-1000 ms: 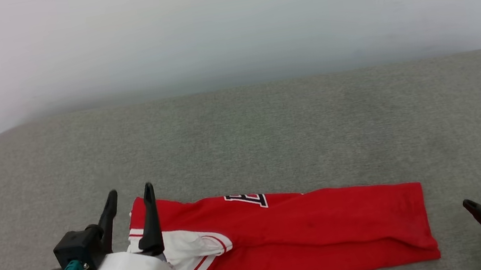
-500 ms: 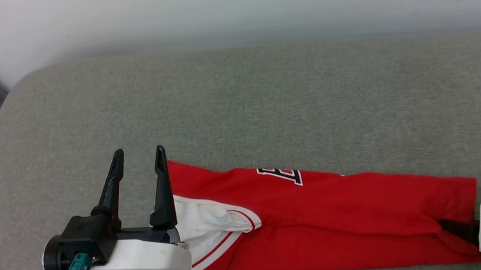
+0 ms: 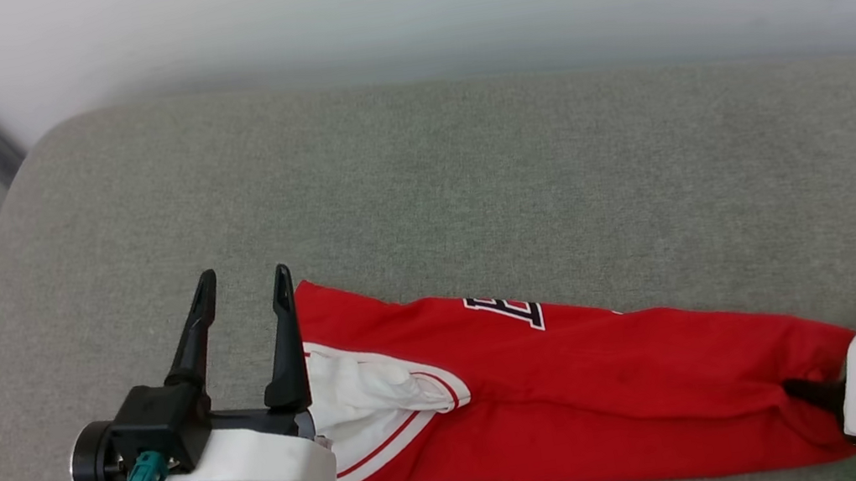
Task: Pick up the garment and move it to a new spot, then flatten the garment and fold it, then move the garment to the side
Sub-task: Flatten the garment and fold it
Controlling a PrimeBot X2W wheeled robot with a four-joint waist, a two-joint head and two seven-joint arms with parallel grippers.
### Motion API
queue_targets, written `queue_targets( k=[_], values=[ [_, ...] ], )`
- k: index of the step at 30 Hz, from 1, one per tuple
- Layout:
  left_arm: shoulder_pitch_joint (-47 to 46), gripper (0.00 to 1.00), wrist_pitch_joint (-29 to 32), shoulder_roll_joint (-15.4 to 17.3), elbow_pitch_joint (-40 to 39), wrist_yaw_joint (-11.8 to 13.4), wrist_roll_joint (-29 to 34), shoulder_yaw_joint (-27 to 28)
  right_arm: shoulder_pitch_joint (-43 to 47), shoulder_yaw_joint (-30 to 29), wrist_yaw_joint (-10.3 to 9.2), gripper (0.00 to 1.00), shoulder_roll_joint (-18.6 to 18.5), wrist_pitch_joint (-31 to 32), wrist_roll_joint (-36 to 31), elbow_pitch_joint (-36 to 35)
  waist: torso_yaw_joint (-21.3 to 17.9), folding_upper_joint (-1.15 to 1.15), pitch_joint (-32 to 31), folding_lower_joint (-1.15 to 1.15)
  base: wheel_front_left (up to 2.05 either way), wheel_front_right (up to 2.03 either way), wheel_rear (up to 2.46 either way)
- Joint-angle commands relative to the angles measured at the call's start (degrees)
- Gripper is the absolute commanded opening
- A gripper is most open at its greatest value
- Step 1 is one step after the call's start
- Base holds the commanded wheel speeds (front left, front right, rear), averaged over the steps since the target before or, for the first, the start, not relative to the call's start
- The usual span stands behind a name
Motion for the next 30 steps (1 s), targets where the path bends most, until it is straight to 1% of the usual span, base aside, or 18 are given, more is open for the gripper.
queue_targets(
  k=[1,6,10,14,20,23,26,30],
  values=[
    [0.4,1.00,0.1,0.1,0.2,0.0,0.2,-0.2,-0.7,0.3,0.00,0.00,0.0,-0.4,0.3,-0.3,-0.5,0.00,-0.8,0.00,0.00,0.00,0.00],
    [2.1,1.00,0.9,1.2,0.7,0.6,0.5,-0.5,0.3,1.4,0.00,0.00,-1.3,-1.6,1.5,-2.8,-2.1,0.00,-4.1,0.00,0.00,0.00,0.00],
    [3.8,1.00,1.6,1.6,0.3,1.1,0.4,-0.7,2.1,0.6,-0.01,0.00,-2.1,-2.1,0.7,-3.9,-3.7,0.00,-6.4,0.00,0.00,0.00,0.00],
    [5.1,1.00,2.2,2.2,-0.2,1.6,0.1,-0.9,4.2,-3.1,-0.01,0.00,-3.2,-2.3,-1.0,-4.4,-4.8,0.00,-7.9,0.00,0.00,0.00,0.00],
    [6.1,1.00,2.8,2.8,-1.2,2.2,0.2,-1.0,5.8,-11.1,0.00,0.00,-4.5,-1.5,-3.9,-6.1,-5.8,0.00,-8.4,0.00,0.00,0.00,0.00],
    [6.2,1.00,3.1,3.0,-1.5,2.6,0.3,-1.0,4.8,-14.1,-0.01,0.00,-3.3,-0.1,-4.1,-6.8,-6.2,0.00,-8.4,0.00,0.00,0.00,0.00],
    [6.4,1.00,3.2,3.1,-1.7,2.7,0.2,-1.1,2.9,-16.5,0.00,0.00,0.0,2.5,-2.3,-7.1,-6.4,0.00,-8.3,0.00,0.00,0.00,0.00],
    [6.4,1.00,3.4,2.9,-1.9,2.9,0.2,-1.3,0.5,-18.0,0.00,0.00,6.5,7.3,1.4,-6.3,-6.1,0.00,-8.3,0.00,0.00,0.00,0.00]
  ],
)
